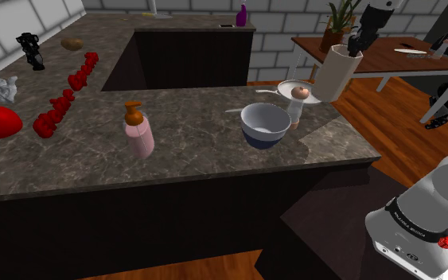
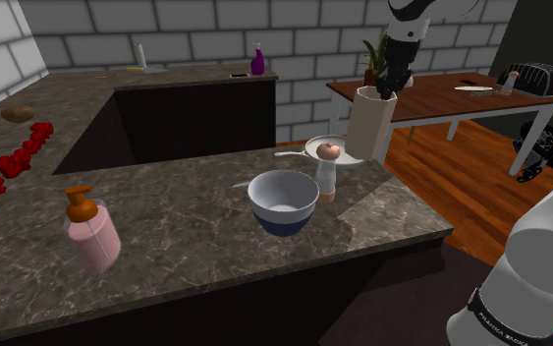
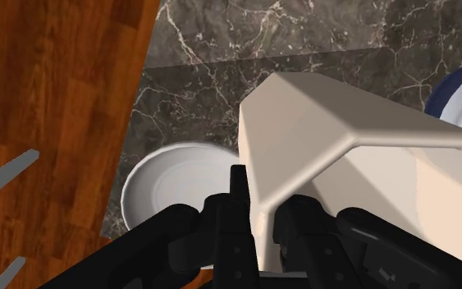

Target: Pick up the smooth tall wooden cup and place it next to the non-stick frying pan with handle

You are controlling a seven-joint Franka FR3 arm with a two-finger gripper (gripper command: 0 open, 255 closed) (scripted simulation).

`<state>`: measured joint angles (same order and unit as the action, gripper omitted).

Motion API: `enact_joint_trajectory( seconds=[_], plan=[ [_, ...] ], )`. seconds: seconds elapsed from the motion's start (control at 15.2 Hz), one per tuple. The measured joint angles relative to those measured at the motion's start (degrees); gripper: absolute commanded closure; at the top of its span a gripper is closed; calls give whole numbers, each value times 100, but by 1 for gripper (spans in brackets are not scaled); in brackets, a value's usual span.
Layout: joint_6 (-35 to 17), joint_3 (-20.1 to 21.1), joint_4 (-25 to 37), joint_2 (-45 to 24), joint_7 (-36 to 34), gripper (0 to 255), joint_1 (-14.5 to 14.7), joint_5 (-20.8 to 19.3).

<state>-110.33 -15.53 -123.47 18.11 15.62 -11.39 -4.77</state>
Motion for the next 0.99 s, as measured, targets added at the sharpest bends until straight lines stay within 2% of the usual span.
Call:
enact_joint_trajectory(
  seconds=[0.99],
  plan=[
    [-1184, -86, -948, -242, 28, 255, -14, 7]
  ],
)
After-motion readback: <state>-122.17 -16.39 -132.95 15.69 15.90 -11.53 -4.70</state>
